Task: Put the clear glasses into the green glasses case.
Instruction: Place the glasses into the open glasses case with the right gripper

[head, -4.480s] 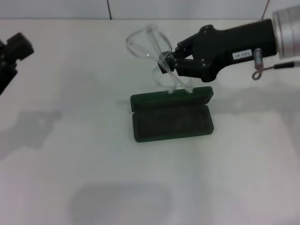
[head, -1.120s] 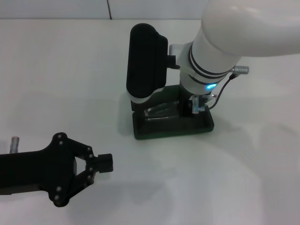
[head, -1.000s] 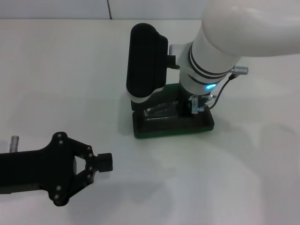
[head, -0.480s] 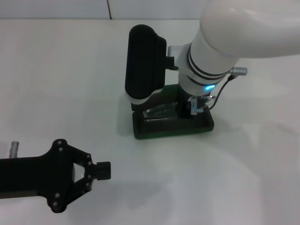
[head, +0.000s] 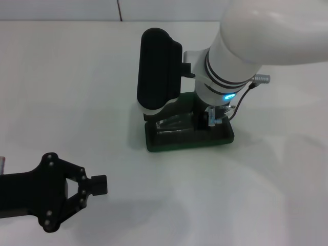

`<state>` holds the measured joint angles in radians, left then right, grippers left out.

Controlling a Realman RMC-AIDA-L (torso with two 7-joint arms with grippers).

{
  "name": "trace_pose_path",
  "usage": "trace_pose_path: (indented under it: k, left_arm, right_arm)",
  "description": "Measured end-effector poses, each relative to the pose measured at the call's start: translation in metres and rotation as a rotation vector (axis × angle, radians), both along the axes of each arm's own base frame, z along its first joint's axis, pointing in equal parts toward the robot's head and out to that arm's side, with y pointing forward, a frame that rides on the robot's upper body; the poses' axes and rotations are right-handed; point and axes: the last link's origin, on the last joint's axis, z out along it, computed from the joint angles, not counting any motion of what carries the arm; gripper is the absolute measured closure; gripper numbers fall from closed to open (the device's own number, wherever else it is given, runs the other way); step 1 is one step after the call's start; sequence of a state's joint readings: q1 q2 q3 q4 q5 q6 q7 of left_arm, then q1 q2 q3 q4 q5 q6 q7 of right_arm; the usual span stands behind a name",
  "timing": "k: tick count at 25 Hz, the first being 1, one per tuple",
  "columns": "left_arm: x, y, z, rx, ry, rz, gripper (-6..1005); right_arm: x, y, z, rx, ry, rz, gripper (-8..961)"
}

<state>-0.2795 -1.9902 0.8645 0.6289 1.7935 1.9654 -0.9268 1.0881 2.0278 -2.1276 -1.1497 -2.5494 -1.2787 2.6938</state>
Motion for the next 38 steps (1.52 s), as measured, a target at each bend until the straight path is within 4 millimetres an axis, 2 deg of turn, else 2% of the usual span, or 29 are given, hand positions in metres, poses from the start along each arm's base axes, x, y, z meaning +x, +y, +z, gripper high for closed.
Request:
trace_pose_path:
  k: [38]
  left_arm:
    - [-0.0001, -0.0020, -0.0028, -0.006, -0.006, 0.007, 949]
  right_arm:
    - [0.0021, -0.0041, -0.0024, -0.012, -0.009, -0.028, 850]
